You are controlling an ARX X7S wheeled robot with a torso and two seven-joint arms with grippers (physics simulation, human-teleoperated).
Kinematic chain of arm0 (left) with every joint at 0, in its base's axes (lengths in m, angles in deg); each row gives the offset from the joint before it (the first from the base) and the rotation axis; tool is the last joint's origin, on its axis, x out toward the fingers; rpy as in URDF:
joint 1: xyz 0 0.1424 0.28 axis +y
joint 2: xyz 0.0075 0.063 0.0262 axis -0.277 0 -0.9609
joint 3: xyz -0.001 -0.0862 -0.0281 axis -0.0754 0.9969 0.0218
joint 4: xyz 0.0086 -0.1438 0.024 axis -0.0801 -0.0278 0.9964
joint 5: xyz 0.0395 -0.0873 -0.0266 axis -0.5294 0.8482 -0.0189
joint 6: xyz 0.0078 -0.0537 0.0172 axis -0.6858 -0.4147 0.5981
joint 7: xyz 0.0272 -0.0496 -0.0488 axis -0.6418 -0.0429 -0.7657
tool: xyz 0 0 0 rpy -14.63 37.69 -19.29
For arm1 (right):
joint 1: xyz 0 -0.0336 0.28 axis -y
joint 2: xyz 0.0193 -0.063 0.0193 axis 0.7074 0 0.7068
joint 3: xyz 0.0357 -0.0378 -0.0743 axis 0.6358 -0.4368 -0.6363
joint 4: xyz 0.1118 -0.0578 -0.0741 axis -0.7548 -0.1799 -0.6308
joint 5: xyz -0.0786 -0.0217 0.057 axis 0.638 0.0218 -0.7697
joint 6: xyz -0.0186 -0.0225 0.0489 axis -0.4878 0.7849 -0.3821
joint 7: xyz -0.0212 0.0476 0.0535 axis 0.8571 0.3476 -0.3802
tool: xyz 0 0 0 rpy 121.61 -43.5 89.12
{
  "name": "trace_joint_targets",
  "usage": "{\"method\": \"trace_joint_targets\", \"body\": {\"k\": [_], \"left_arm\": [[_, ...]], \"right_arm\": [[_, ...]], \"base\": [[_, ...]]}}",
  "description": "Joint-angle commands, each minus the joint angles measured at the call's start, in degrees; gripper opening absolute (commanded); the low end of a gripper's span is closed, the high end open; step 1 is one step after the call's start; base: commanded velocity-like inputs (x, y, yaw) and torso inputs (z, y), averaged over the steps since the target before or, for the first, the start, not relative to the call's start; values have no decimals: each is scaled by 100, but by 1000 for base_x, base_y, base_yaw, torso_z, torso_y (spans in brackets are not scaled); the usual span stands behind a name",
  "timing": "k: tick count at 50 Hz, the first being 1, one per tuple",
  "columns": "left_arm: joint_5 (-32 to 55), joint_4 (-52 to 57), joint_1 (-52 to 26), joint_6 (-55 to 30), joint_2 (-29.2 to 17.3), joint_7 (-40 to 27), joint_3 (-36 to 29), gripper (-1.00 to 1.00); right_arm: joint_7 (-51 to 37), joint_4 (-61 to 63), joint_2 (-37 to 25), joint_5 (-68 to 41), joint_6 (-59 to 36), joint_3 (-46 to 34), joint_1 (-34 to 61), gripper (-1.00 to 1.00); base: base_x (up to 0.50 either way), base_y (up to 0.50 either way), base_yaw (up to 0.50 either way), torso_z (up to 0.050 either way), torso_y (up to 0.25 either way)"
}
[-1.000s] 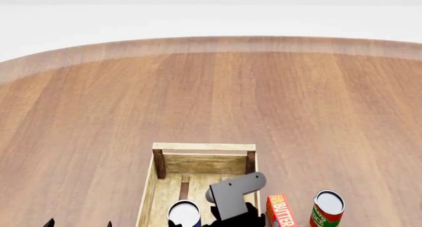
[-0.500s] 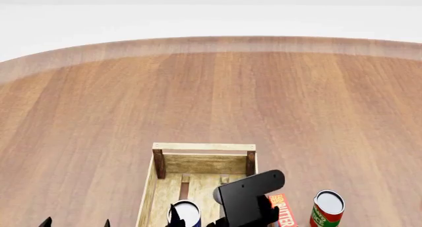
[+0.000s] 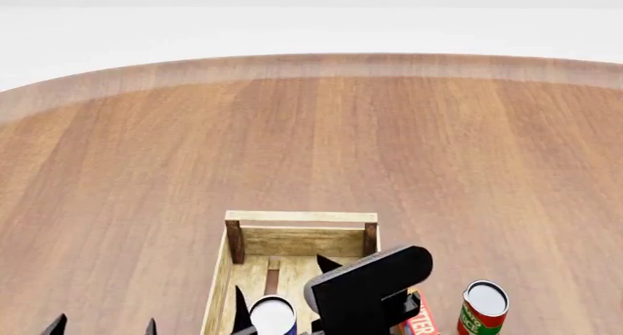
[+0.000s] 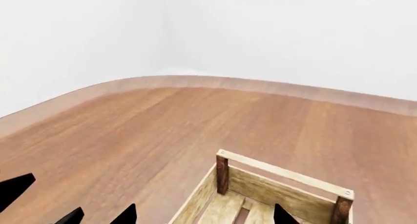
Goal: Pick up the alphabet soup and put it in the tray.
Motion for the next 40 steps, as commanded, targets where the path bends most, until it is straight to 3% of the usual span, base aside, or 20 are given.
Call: {"method": "trace_joint_targets", "body": {"k": [1, 40], "left_arm": [[-16, 346, 111, -23, -87, -94, 4, 100], [138, 1383, 365, -190, -333, -305, 32, 100]], "right_arm": [[-336, 760, -172, -25, -197, -18, -112, 100], [-1387, 2675, -449, -653, -714, 481, 46, 100]], "base": [[0, 0, 0, 0, 0], [0, 0, 0, 0, 0]]}}
